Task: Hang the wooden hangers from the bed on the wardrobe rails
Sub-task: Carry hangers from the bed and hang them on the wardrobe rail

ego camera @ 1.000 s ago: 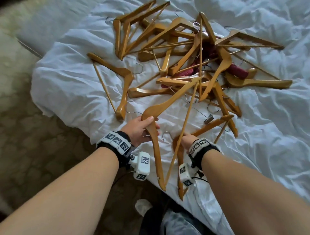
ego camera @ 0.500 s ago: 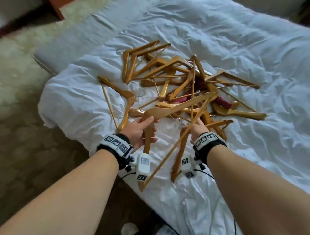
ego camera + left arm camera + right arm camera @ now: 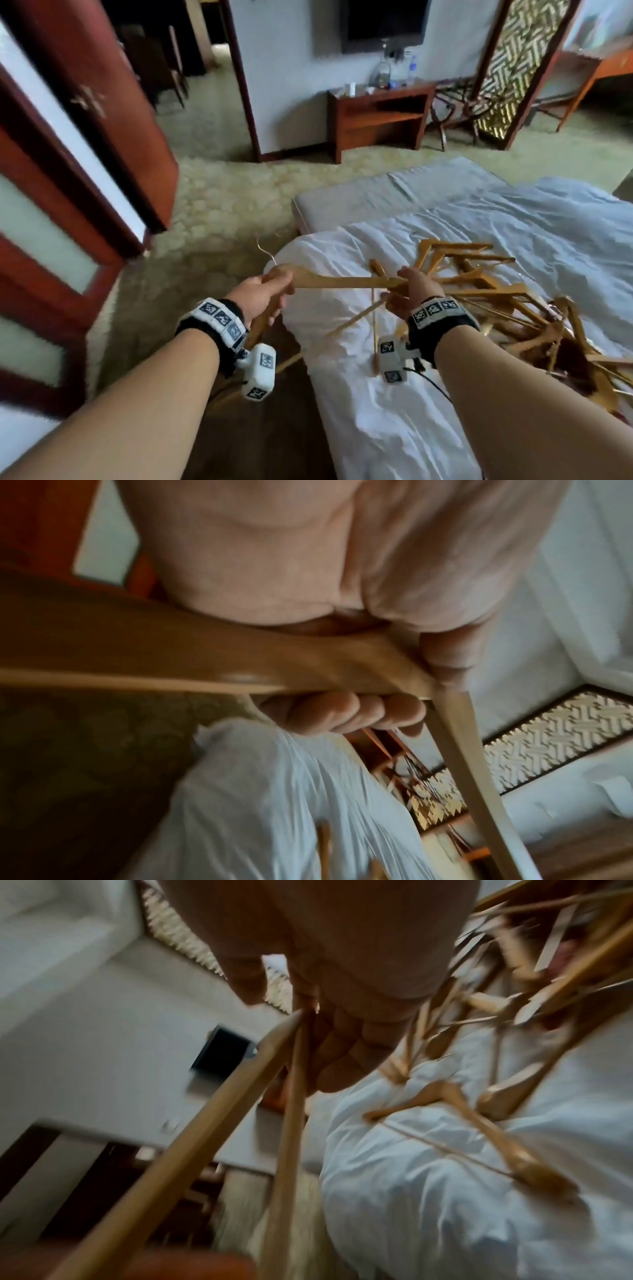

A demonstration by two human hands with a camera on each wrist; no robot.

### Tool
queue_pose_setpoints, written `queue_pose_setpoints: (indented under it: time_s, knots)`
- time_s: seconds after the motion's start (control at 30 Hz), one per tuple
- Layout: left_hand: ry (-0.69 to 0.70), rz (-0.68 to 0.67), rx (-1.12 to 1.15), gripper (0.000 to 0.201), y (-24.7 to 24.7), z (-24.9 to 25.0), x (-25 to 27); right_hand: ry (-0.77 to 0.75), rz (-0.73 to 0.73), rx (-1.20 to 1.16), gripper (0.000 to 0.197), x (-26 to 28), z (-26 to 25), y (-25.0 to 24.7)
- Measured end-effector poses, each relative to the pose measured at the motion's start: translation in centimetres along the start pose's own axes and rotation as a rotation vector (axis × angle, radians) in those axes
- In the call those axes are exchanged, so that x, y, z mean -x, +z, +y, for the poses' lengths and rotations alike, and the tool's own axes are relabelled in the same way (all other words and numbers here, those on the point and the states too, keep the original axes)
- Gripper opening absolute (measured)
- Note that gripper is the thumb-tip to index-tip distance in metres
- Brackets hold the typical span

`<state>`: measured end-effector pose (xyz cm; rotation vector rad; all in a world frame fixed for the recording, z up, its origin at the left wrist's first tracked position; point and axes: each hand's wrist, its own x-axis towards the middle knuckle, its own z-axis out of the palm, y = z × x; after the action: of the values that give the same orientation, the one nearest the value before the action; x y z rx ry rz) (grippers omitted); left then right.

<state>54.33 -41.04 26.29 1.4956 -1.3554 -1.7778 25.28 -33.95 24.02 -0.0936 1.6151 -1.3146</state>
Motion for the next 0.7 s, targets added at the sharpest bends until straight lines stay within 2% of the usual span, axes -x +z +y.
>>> queue_pose_setpoints:
  time_s: [0.07, 0.13, 0.2, 0.3, 0.37, 0.47, 0.57, 0.63, 0.7]
  knots:
    - [-0.012, 0.12, 0.008, 0.041, -6.8, -0.6, 1.8, -0.076, -0.161, 0.368, 0.02, 1.4, 0.5, 7.4]
    - [-0.015, 0.237, -0.004, 0.046, -13.7, -1.6, 4.5, -0.255, -0.298, 0.881, 0.025, 3.2, 1.8, 15.0]
    - [-0.02, 0.342, -0.043, 0.046, -20.0, -2.7, 8.0, -0.438, -0.383, 1.292, 0.031, 6.0, 3.8, 22.7]
    - [-0.052, 0.543, -0.13, 0.041, -28.3, -4.8, 13.9, -0.643, -0.551, 1.601, 0.031, 10.3, 8.0, 33.4]
    - [-0.088, 0.626, -0.156, 0.042, -32.5, -6.5, 17.3, -0.648, -0.67, 1.594, 0.035, 13.5, 10.5, 38.6]
    - [-0.114, 0.675, -0.061, 0.047, -36.8, -9.3, 22.3, -0.654, -0.904, 1.518, 0.04, 19.8, 14.4, 45.3]
    - [-0.131, 0.762, -0.025, 0.064, -38.7, -11.5, 26.7, -0.673, -1.169, 1.417, 0.025, 26.8, 18.1, 49.8]
    - [-0.167, 0.802, -0.004, 0.063, -39.7, -12.7, 28.7, -0.617, -1.35, 1.372, 0.022, 30.4, 20.0, 51.9]
    - [-0.195, 0.828, 0.02, 0.058, -40.2, -13.8, 30.2, -0.489, -1.493, 1.358, 0.034, 33.5, 21.7, 53.5]
